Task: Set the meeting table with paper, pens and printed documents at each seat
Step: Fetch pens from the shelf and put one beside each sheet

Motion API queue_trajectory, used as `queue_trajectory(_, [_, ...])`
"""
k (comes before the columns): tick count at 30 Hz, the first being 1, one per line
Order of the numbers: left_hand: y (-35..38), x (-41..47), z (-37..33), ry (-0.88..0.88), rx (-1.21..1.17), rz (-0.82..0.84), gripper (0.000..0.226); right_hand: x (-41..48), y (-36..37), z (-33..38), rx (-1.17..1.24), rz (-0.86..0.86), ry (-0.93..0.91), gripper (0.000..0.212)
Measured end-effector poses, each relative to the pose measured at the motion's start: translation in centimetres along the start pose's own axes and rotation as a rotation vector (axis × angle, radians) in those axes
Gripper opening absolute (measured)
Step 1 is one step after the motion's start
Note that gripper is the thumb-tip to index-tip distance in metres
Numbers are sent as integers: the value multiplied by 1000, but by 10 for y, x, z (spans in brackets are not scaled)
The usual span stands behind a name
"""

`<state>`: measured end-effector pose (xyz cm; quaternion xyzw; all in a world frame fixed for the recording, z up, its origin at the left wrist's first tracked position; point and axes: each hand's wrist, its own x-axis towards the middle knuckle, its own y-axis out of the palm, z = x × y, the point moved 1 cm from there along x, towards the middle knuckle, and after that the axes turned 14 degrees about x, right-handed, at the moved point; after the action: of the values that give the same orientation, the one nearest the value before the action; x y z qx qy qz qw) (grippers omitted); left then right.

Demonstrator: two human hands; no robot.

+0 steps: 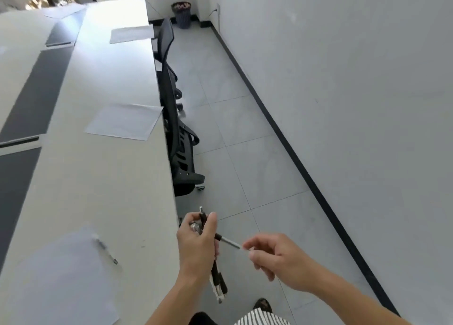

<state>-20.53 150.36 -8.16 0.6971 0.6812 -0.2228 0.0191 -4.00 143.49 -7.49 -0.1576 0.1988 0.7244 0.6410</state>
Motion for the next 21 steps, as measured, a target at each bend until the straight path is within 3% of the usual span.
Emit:
queue_trajectory(7, [37, 45, -37, 3, 10, 264, 44, 40, -75, 22, 127, -52, 40, 26])
queue_trajectory(14, [71, 137, -62, 8, -18, 295, 48, 116, -135, 69, 203, -62, 72, 33])
queue_trajectory(18, [85, 200, -95, 41, -28, 376, 55, 173, -169, 109, 405, -108, 167, 34])
queue_trajectory(21, [86, 248, -130, 79, -36, 366, 48, 216, -186, 145, 456, -105, 162, 31])
